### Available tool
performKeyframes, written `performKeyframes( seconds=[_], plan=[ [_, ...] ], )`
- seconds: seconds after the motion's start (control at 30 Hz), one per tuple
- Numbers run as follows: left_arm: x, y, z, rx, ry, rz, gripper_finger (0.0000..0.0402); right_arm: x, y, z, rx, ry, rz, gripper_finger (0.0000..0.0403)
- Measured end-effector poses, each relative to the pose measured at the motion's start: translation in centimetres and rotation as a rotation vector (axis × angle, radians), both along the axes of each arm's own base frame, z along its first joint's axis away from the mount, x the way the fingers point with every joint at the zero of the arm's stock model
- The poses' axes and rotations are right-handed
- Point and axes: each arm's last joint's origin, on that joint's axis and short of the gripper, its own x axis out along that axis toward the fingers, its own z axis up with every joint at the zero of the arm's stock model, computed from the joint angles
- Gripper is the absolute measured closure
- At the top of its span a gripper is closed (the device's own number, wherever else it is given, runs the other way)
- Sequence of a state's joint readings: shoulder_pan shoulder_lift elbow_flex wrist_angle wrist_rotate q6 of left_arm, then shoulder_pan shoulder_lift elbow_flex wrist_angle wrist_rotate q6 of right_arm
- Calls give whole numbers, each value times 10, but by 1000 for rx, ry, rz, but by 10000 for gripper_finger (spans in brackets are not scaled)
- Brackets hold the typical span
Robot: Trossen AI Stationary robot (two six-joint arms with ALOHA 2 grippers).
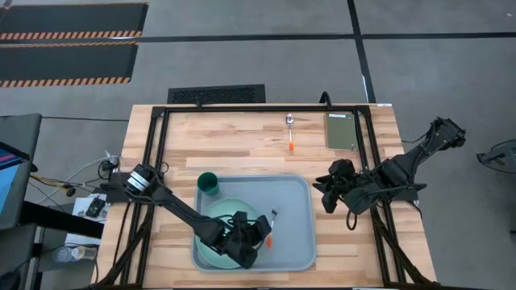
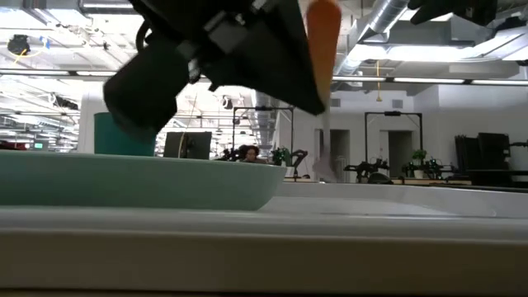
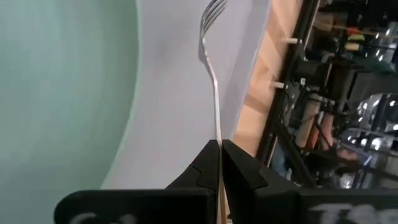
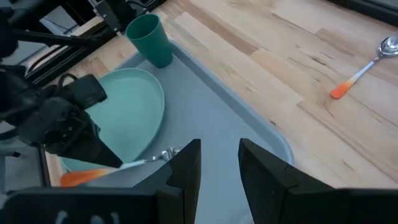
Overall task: Pick and place plate/cup/fork/spoon on tray
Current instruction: Put the orange fork to the right side of the blue plate on the blue serving tray
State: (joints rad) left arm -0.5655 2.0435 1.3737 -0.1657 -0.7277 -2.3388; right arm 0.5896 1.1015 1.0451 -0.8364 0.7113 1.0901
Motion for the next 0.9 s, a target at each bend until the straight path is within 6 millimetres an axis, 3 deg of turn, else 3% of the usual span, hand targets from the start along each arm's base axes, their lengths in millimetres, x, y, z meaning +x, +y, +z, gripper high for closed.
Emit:
performKeyframes(
  seconds=[0.2,0.9],
  plan=[
    [11,2,4,21,-32,36,402,0,0,0,-13,4,11,269],
    [7,7,0,50,22,51,401,0,0,0,-18,4,15,269]
  ],
)
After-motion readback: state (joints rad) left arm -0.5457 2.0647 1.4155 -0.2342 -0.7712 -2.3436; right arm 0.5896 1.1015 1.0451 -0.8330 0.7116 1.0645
